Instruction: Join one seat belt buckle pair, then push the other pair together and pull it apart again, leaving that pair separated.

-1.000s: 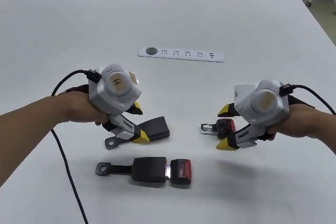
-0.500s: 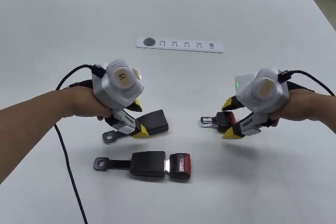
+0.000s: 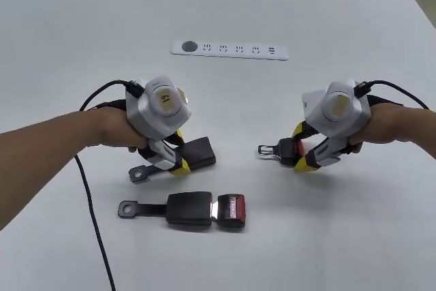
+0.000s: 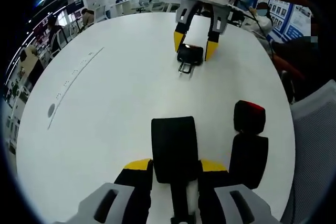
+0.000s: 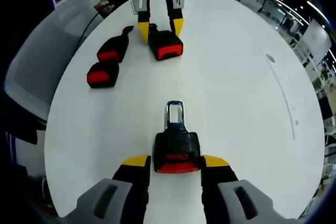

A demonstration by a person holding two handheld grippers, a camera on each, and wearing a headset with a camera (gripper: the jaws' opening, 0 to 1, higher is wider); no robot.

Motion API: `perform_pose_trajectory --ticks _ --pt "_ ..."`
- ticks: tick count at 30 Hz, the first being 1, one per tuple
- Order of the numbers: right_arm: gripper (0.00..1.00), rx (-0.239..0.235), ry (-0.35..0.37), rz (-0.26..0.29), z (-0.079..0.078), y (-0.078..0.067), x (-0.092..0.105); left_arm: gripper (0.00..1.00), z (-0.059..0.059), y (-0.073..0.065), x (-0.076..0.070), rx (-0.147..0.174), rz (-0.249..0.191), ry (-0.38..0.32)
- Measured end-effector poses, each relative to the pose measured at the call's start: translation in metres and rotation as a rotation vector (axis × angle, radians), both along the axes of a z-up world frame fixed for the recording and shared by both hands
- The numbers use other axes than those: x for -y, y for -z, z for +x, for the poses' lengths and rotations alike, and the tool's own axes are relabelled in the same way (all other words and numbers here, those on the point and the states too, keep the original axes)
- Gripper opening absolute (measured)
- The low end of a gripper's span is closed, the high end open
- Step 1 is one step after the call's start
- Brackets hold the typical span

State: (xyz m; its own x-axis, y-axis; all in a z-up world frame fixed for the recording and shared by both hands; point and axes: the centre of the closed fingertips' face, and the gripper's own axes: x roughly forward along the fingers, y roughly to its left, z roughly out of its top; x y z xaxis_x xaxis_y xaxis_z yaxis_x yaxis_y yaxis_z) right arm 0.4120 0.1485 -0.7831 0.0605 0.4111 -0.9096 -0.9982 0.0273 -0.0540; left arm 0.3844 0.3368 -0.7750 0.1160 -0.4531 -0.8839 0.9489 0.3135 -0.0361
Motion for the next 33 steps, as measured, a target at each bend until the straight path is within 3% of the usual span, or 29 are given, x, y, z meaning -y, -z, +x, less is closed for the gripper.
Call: perform_pose_trajectory --ticks 11,33 --pt "0.32 0.007 -0.017 -0.001 0.003 0.002 0.001 0.33 0.000 0.004 -0.002 -0.008 0.023 0.059" --pt "0.31 0.008 -0.053 -0.022 -0.007 0.000 0.002 0.33 -0.002 0.007 -0.004 -0.014 0.101 0.191"
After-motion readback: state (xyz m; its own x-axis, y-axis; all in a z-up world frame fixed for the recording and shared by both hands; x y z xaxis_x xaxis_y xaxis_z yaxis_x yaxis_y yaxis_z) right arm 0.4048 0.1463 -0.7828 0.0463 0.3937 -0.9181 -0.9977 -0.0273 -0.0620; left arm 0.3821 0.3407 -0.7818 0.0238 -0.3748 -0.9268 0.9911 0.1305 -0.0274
